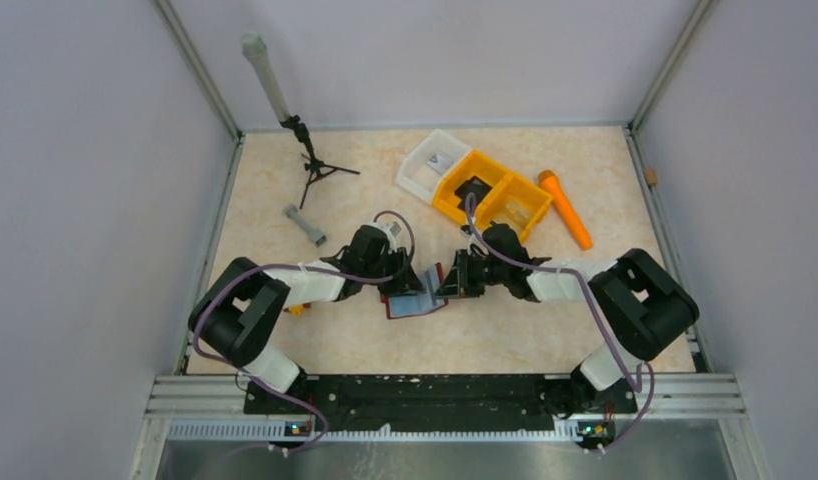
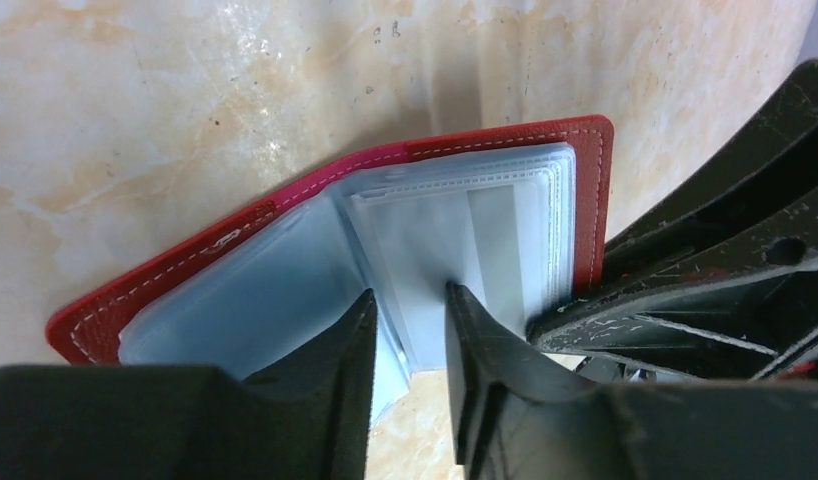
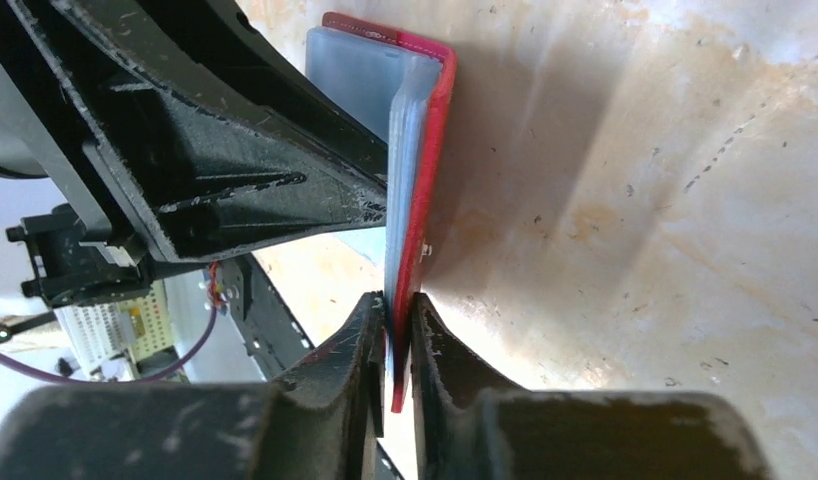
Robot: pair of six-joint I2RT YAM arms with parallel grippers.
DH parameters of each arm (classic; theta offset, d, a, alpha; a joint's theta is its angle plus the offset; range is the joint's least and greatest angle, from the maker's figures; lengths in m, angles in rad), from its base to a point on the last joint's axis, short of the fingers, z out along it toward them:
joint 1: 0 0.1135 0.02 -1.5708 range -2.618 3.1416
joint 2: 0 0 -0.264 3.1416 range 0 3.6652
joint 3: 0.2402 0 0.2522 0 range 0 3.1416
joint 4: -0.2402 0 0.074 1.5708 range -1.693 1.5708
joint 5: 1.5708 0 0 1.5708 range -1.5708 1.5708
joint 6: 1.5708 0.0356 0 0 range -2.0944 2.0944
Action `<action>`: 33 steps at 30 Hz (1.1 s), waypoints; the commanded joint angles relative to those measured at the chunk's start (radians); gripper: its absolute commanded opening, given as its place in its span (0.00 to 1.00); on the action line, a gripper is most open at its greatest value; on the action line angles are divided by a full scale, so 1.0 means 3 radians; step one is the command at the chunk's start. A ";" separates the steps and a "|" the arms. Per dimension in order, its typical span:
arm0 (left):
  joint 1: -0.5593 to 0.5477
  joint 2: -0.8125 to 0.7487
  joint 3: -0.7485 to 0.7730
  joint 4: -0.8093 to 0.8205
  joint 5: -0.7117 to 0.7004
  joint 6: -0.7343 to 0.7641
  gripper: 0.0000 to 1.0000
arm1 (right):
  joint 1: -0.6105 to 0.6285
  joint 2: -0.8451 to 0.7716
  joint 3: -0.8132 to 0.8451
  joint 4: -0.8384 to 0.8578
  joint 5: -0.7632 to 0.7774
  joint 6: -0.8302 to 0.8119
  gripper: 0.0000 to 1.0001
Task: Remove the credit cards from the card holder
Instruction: Open the card holder at the center of the board.
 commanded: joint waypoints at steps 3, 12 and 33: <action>0.0004 0.0154 0.0086 -0.0106 -0.0100 0.0142 0.15 | -0.0019 -0.0250 0.0000 0.0203 -0.0051 0.0019 0.29; 0.0000 0.0140 0.0079 -0.0259 -0.0228 0.0250 0.00 | -0.0019 -0.0301 0.0082 -0.0001 0.0143 -0.0002 0.13; 0.0004 0.0150 0.0073 -0.0277 -0.0187 0.0299 0.00 | -0.0019 -0.0093 0.0169 0.0073 0.0051 0.0033 0.10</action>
